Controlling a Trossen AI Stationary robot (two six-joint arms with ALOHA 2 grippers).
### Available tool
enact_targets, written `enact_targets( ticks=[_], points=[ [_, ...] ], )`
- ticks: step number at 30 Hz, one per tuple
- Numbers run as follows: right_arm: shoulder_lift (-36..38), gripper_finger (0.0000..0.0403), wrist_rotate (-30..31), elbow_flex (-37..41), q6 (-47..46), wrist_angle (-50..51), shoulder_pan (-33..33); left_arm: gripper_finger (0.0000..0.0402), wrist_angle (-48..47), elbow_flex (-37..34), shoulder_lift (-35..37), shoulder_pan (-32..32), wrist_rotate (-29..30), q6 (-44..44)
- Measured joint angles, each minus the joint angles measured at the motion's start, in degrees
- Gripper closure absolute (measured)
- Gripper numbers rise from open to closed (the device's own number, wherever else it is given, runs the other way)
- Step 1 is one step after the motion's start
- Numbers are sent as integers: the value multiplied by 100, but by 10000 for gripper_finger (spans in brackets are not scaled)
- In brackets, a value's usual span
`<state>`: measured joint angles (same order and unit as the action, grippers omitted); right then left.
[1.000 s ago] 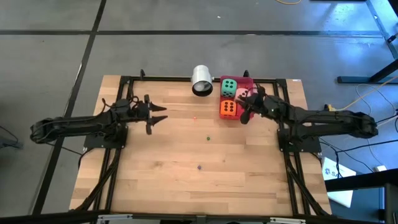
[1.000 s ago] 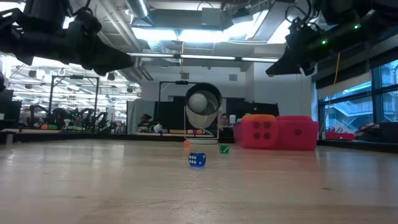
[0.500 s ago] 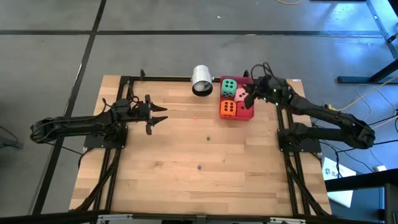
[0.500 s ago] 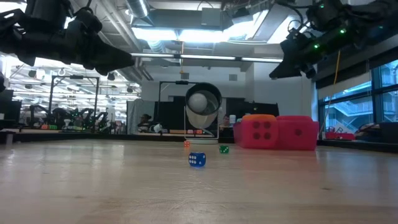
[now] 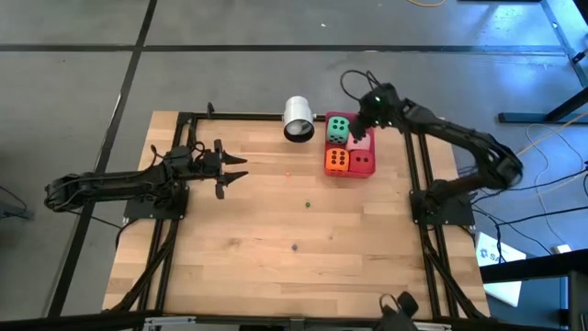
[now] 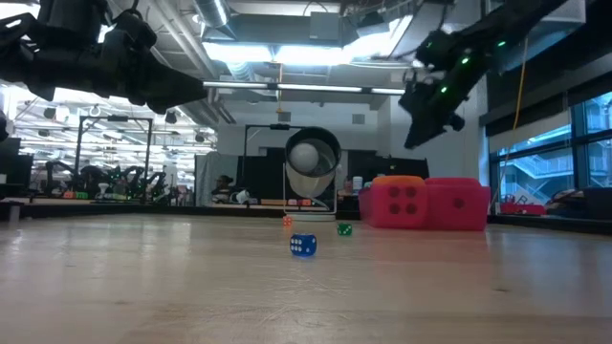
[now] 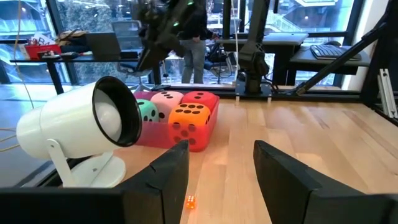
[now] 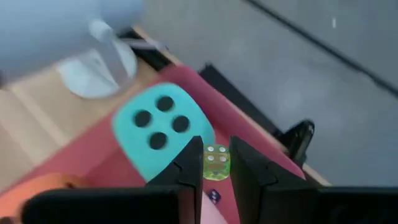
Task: Pick & Place Dice
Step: Put the small light green dice into the red bin
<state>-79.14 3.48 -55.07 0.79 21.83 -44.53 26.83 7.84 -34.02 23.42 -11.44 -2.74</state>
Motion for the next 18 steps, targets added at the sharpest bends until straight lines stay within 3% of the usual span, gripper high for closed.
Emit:
enact_targets(
  ticks=[9,18],
  points=[
    [-1398,348,-11,-1030,121,819,-308,229,-2,0,0,0,0,0],
    [-1982,348,-180,-1619,127,1711,-531,229,-60,0,0,0,0,0]
  ],
)
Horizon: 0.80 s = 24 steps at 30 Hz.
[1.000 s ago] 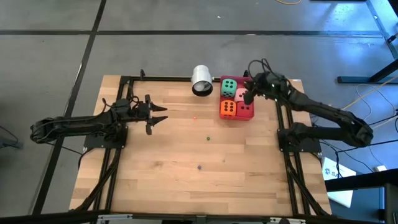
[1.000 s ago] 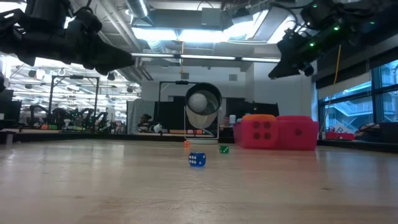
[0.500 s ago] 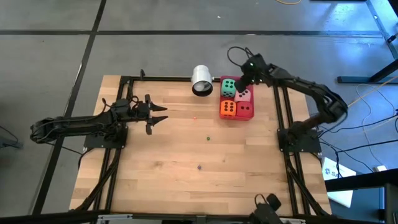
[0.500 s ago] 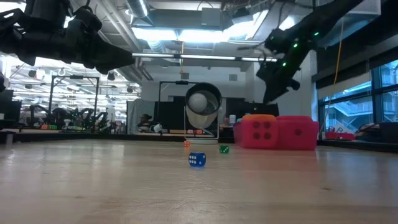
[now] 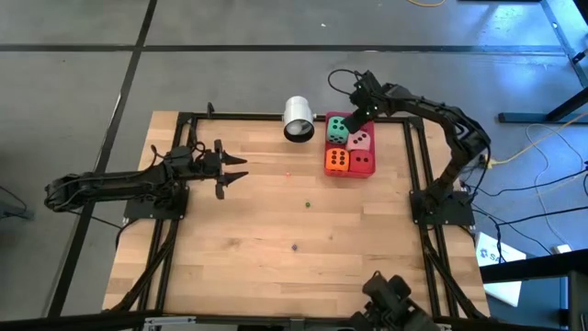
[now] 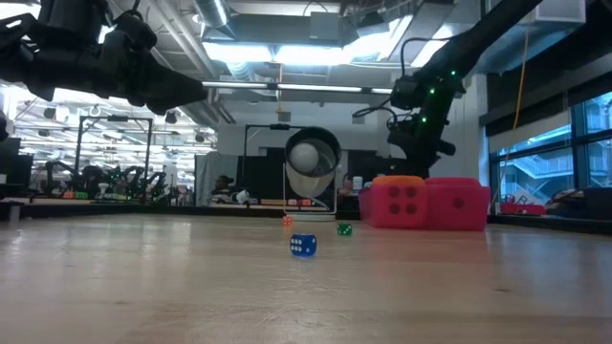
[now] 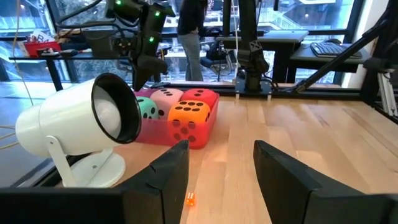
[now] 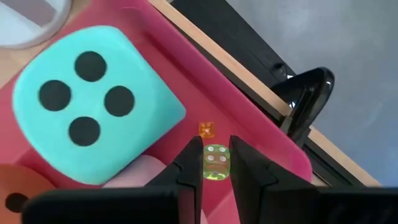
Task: Pick & Place Dice
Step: Put the small light green dice into the red bin
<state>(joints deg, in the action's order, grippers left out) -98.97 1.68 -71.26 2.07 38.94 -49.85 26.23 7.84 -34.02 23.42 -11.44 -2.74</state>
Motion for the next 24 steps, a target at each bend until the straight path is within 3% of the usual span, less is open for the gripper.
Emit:
enact_targets(
  ticks=[24],
  points=[
    [-689,348,-64,13,-160,-8,-209,229,-30,2,0,0,0,2]
  ],
)
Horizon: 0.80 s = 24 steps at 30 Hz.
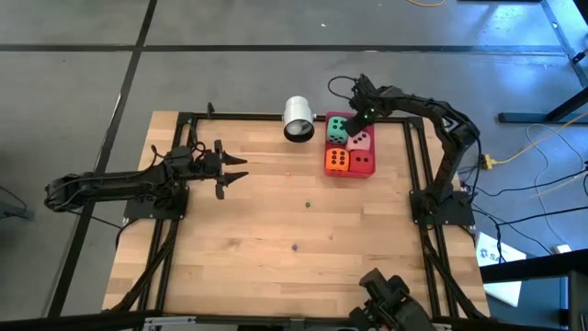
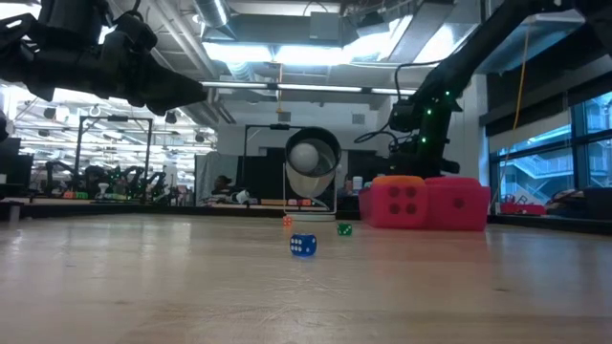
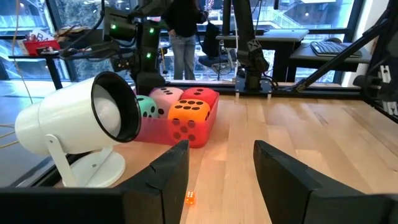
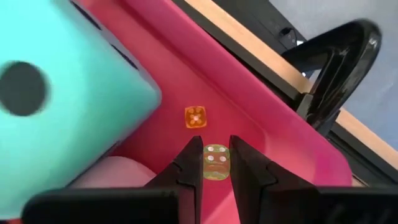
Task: Pick & Place Dice
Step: Put the small light green dice into the red bin
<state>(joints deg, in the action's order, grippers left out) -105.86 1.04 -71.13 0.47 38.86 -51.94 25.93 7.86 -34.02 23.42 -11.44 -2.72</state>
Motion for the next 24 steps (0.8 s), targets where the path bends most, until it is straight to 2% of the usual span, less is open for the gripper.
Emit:
enact_targets(
  ticks=[19,24],
  points=[
    [-77,339,-66,2,-111,-27,-12,229,-4,0,0,0,0,0],
    [-77,318,-66,2,-109,-44,-14,229,-4,0,0,0,2,0]
  ],
)
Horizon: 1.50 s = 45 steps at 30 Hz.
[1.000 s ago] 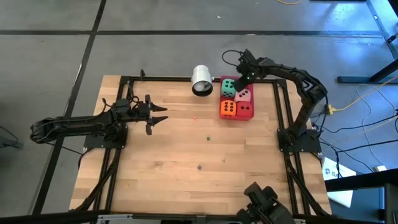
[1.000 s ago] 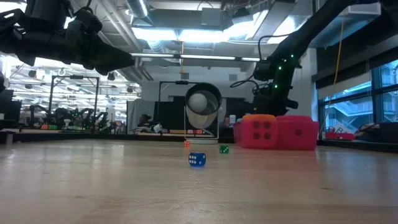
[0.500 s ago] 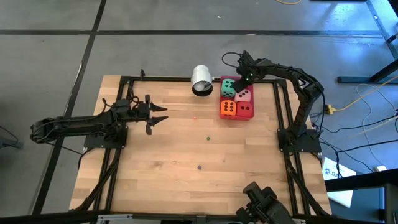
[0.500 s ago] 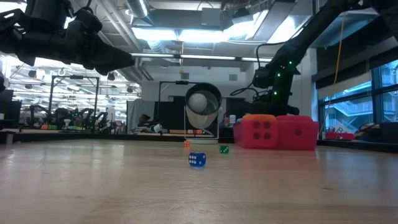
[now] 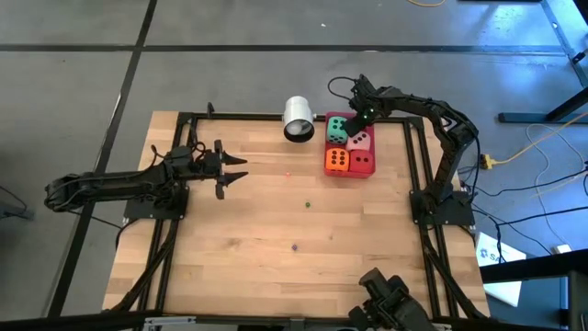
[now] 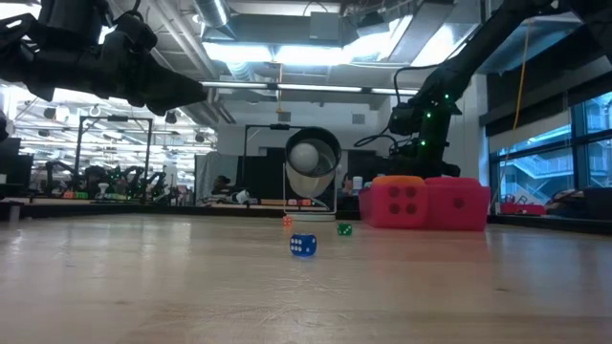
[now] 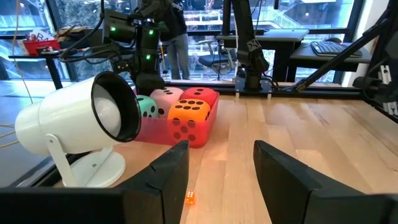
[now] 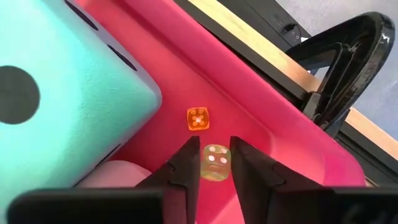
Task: Pick & Place Dice
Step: Put the small light green dice into the red bin, then put the small orange dice into the red bin
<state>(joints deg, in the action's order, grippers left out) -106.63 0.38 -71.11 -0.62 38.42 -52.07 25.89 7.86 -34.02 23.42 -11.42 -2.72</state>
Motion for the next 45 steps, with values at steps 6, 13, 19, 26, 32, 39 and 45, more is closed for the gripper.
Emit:
enact_targets(
  ticks=[6,13,19,26,32,39,45],
  points=[
    [0,279,0,0,2,-15,0,229,0,0,0,0,0,0],
    [4,239,4,0,26,-92,0,229,0,0,0,0,0,0],
    [4,228,2,-21,43,-180,0,229,-14,1,2,-1,-1,2],
    [9,227,2,-419,-4,326,26,229,-46,2,2,0,0,2],
    [263,227,2,-674,-7,813,157,229,-46,2,2,0,0,0],
    [1174,227,-30,-691,12,927,342,229,-211,4,2,-1,429,-286],
    [2413,227,-986,-319,258,220,553,229,-484,4,2,-2,882,-306]
  ],
)
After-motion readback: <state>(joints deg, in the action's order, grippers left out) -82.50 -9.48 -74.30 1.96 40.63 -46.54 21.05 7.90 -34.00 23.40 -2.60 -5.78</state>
